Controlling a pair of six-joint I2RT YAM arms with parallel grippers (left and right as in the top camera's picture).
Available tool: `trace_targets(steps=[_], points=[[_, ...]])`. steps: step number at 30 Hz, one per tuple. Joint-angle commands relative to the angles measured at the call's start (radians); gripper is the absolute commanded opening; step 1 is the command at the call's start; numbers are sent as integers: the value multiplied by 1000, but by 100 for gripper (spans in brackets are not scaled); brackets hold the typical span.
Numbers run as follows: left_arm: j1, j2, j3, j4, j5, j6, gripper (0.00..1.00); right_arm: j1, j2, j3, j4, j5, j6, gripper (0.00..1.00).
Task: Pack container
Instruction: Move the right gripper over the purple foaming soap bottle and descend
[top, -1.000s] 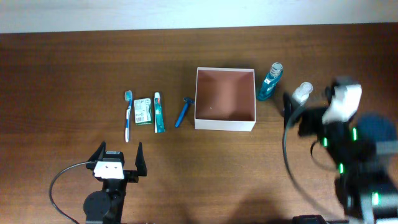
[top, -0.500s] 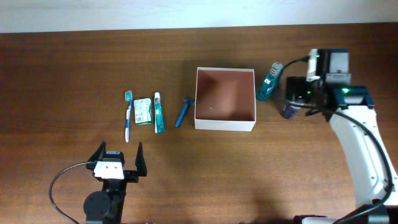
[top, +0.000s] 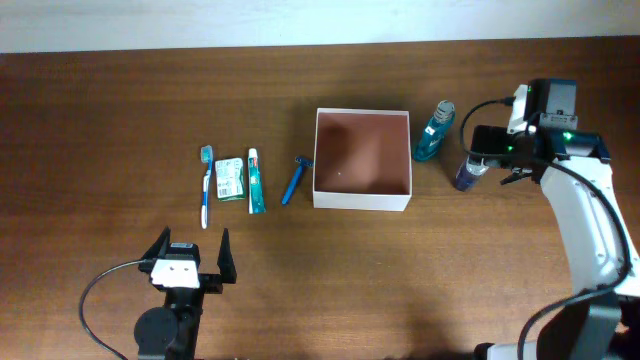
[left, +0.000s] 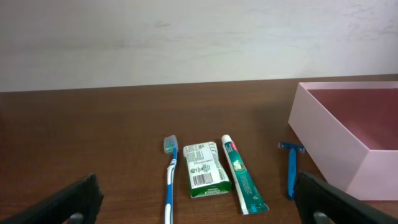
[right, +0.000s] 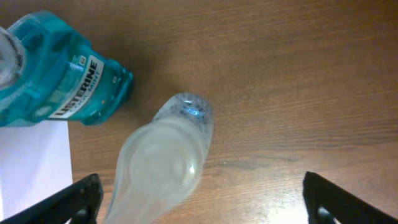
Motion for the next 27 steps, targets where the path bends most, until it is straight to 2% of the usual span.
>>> trace_targets(steps=[1, 5, 11, 17, 27], points=[[1, -5, -6, 2, 14, 19, 99, 8, 55, 20, 37, -21, -16, 86], [1, -5, -6, 2, 14, 19, 99, 31, 64, 20, 67, -21, -16, 72], [1, -5, -6, 2, 14, 19, 99, 58, 64, 21, 111, -21, -17, 69], [1, -5, -6, 2, 14, 19, 99, 69, 64, 21, 126, -42, -28, 51], [1, -5, -6, 2, 14, 19, 99, 68, 38, 21, 114, -3, -30, 46]])
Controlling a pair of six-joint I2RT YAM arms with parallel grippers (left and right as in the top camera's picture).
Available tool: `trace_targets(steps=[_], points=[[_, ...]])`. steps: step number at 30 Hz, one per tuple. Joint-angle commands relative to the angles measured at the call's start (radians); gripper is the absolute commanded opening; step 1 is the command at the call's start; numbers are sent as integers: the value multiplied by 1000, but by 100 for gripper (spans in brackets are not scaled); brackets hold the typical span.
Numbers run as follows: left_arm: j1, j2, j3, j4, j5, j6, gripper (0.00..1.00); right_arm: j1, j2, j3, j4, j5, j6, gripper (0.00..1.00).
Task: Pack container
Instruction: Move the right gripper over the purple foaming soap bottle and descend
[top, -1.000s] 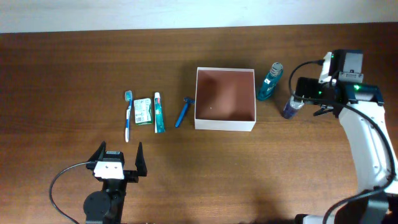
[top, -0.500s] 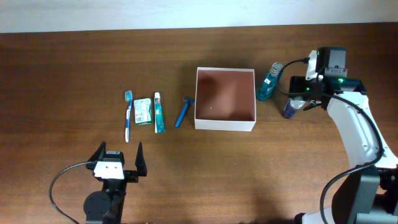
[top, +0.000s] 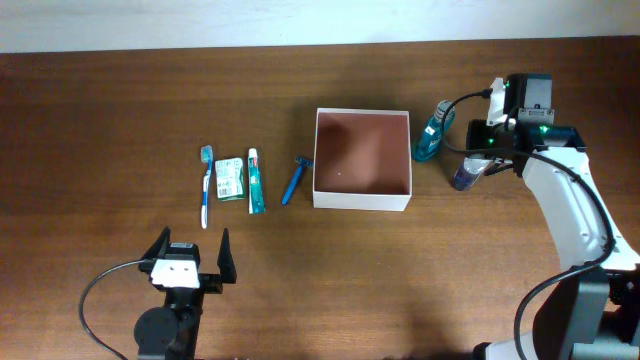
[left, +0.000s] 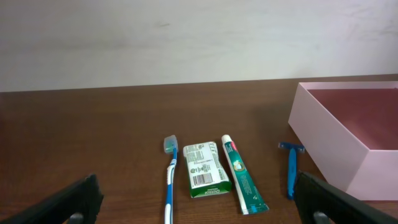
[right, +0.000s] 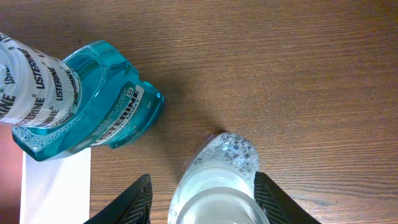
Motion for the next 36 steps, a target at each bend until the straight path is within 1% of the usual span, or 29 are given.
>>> trace_targets(steps=[1, 3, 10, 16, 17, 20, 22, 23, 24, 26, 28, 31, 33, 34, 36], points=[[1, -5, -6, 2, 14, 19, 99, 9, -33, 21, -5, 29, -4, 46], [1, -5, -6, 2, 14, 19, 99, 9, -63, 21, -7, 32, -4, 43], [1, -5, -6, 2, 14, 19, 99, 9, -144, 21, -16, 35, -9, 43], [1, -5, -6, 2, 14, 19, 99, 10, -136, 20, -65, 35, -8, 43], [1, -5, -6, 2, 14, 19, 99, 10, -129, 20, -64, 37, -7, 44], [1, -5, -6, 2, 14, 19, 99, 10, -118, 11, -70, 42, 12, 55], [1, -5, -6, 2, 14, 19, 99, 10, -116, -6, -61, 42, 23, 66], [1, -5, -6, 2, 14, 19, 99, 10, -116, -19, -50, 49, 34, 70], [1, -5, -6, 2, 14, 19, 99, 10, -116, -34, -33, 50, 41, 70], [1, -5, -6, 2, 14, 19, 99, 10, -115, -64, 3, 51, 61, 70], [1, -5, -6, 2, 14, 19, 99, 10, -112, -82, 43, 50, 88, 68], [1, -5, -6, 2, 14, 19, 99, 11, -111, -82, 50, 51, 133, 63], [1, -5, -6, 2, 14, 19, 99, 11, -111, -82, 50, 60, 149, 61], [1, -5, -6, 2, 14, 19, 99, 11, -111, -82, 56, 62, 153, 58], [1, -5, -6, 2, 14, 19, 99, 11, -111, -82, 57, 62, 160, 57]])
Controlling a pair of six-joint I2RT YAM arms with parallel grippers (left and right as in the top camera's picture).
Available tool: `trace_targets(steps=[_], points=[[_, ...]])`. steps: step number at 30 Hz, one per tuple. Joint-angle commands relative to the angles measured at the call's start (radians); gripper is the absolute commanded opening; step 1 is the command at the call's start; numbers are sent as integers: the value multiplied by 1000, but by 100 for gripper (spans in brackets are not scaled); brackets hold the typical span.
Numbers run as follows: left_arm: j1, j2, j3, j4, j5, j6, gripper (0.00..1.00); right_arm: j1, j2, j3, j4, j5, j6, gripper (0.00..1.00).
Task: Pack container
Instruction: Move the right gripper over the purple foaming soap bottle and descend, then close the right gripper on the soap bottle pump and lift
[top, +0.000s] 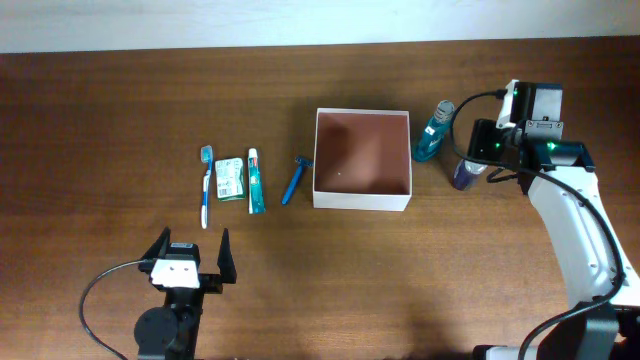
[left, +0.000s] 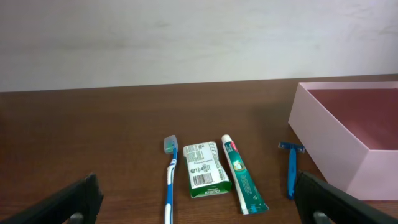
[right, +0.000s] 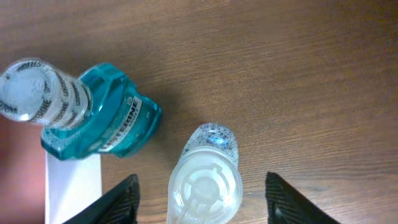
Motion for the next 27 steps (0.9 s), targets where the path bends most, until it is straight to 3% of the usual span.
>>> trace_targets(steps=[1, 11, 13, 17, 22, 27], points=[[1, -5, -6, 2, 14, 19, 99, 10, 8, -9, 3, 21, 40, 57], [1, -5, -6, 2, 14, 19, 99, 10, 41, -31, 50, 21, 77, 56], [1, -5, -6, 2, 14, 19, 100, 10, 56, -31, 47, 21, 90, 50], [1, -5, -6, 2, 14, 19, 99, 10, 69, -31, 43, 20, 96, 47], [1, -5, -6, 2, 14, 19, 99, 10, 71, -31, 56, 21, 95, 29], [1, -5, -6, 2, 14, 19, 99, 10, 67, -31, 56, 21, 95, 23]])
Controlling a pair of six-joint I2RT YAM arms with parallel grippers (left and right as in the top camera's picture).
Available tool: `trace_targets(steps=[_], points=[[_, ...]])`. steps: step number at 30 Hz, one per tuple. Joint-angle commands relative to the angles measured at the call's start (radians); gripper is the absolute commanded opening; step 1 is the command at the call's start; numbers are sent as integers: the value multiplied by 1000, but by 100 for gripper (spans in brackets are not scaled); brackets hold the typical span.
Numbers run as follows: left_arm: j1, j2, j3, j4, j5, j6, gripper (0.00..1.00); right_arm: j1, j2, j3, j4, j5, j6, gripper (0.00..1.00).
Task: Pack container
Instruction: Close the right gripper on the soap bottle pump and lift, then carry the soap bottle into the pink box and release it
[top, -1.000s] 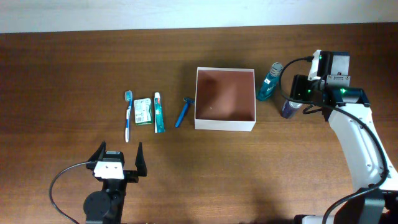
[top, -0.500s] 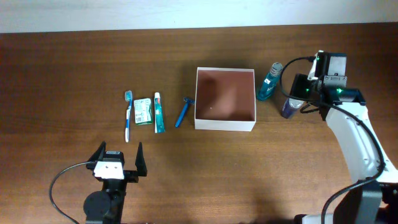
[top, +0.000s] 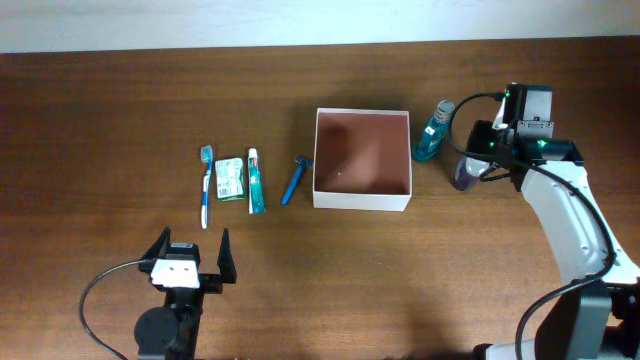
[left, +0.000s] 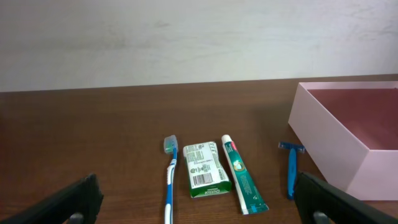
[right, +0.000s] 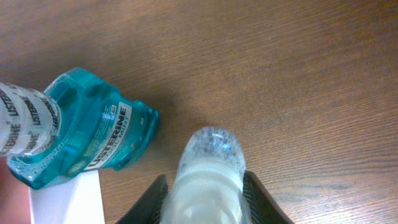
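Note:
An open pink box stands mid-table. Right of it are a teal Listerine bottle and a clear bottle of whitish liquid. My right gripper is over the clear bottle, and its dark fingers press both sides of it, shut. The Listerine bottle stands just left, apart. A toothbrush, green carton, toothpaste tube and blue razor lie left of the box. My left gripper stands open, empty, at the table's front.
The toothbrush, carton, toothpaste and razor lie in a row left of the box. A corner of the box wall lies close beside the held bottle. A pale wall runs along the table's far edge.
My right gripper's fingers stood apart on either side of the clear bottle; now they are closed against its sides, and the camera sits closer to it. The left arm has not moved.
My right gripper first hung wide open over the clear bottle beside the Listerine. Then its fingers stood closer around the bottle, then wider and higher again. Now they are shut on it. The bottle still stands on the table; the left arm stayed still.

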Motion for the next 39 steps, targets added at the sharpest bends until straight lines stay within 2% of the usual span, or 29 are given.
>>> trace_targets(steps=[1, 5, 16, 19, 25, 29, 33, 39], points=[[1, -5, -6, 2, 14, 19, 99, 8, 6, -6, -1, 20, 4, 22], [1, -5, -6, 2, 14, 19, 99, 8, -13, 15, -2, 23, -27, 17], [1, -5, -6, 2, 14, 19, 99, 9, -135, 22, -35, 22, -53, 17], [1, -5, -6, 2, 14, 19, 99, 34, -204, 27, -61, 22, -98, 18], [1, -5, -6, 2, 14, 19, 99, 198, -343, 27, -57, 28, -182, 18], [1, -5, -6, 2, 14, 19, 99, 312, -378, 37, -54, 116, -185, 18], [1, -5, -6, 2, 14, 19, 99, 409, -379, 47, -22, 171, -185, 18], [1, -5, -6, 2, 14, 19, 99, 500, -312, 47, 117, 179, -208, 18]])
